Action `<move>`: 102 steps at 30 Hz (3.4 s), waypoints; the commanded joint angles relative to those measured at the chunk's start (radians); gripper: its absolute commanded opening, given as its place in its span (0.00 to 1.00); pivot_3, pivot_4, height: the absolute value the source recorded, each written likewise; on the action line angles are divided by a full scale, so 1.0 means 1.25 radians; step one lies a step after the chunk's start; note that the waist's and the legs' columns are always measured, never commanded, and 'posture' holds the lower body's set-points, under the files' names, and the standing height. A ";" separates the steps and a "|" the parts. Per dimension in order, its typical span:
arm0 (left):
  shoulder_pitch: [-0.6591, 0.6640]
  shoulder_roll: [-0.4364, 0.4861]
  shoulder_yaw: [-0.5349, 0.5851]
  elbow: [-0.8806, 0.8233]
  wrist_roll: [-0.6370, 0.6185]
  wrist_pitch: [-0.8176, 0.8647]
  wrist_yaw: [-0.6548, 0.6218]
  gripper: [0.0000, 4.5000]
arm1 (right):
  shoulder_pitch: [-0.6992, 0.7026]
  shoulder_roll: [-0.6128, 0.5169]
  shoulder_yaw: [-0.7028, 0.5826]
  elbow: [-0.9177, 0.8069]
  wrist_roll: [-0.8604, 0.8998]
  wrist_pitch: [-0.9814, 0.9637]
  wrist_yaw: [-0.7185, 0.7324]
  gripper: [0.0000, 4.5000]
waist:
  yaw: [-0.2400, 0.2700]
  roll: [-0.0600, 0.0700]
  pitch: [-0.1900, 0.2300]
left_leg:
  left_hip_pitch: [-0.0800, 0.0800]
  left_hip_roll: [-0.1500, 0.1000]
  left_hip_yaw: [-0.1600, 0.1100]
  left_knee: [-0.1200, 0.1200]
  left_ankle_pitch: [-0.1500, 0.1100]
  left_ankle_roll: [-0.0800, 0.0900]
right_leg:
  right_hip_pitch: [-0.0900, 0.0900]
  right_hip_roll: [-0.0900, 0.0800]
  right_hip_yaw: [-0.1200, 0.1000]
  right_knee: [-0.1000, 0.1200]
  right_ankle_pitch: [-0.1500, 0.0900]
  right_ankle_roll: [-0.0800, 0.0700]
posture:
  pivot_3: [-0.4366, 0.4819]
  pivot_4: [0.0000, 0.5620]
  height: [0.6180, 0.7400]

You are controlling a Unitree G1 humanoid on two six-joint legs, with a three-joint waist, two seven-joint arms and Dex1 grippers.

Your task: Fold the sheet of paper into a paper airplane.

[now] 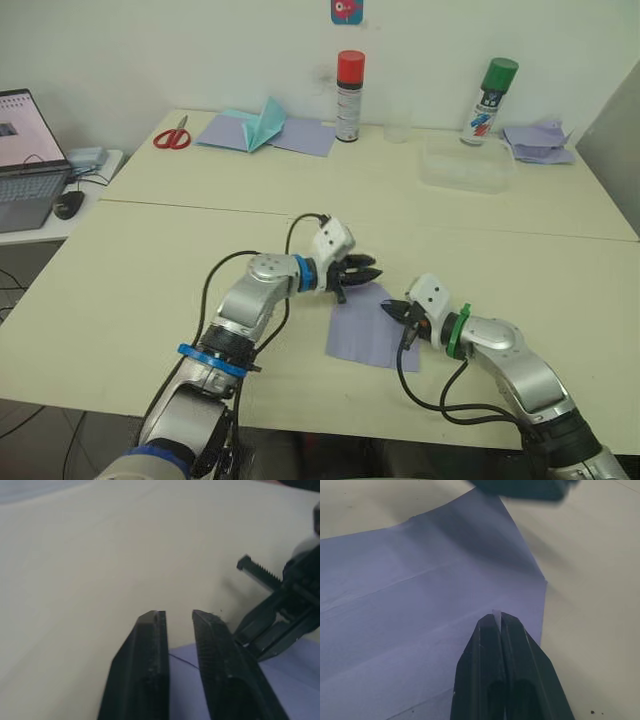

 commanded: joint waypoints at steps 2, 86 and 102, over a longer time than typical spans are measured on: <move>-0.042 -0.016 -0.060 0.089 0.080 -0.084 -0.026 0.00 | 0.014 -0.004 0.005 0.003 -0.023 0.018 -0.015 0.00 | 0.000 0.000 0.000 | 0.000 0.000 0.000 0.000 0.000 0.000 | 0.000 0.000 0.000 0.000 0.000 0.000 | 0.48 0.27 1.00; -0.086 -0.017 -0.115 0.283 0.307 -0.166 0.005 0.00 | 0.096 -0.047 -0.038 -0.098 0.059 0.210 -0.068 0.01 | -0.005 -0.001 -0.003 | 0.000 -0.011 -0.017 0.001 0.000 0.002 | 0.009 0.000 -0.001 -0.001 -0.002 0.003 | 0.48 0.27 1.00; 0.060 0.056 0.213 -0.062 -0.058 0.048 0.040 0.29 | 0.039 -0.022 -0.010 -0.038 0.052 0.188 -0.058 0.00 | -0.011 -0.001 -0.002 | 0.000 -0.005 -0.016 0.000 0.000 0.001 | 0.007 0.000 -0.001 0.001 -0.002 0.003 | 0.48 0.27 1.00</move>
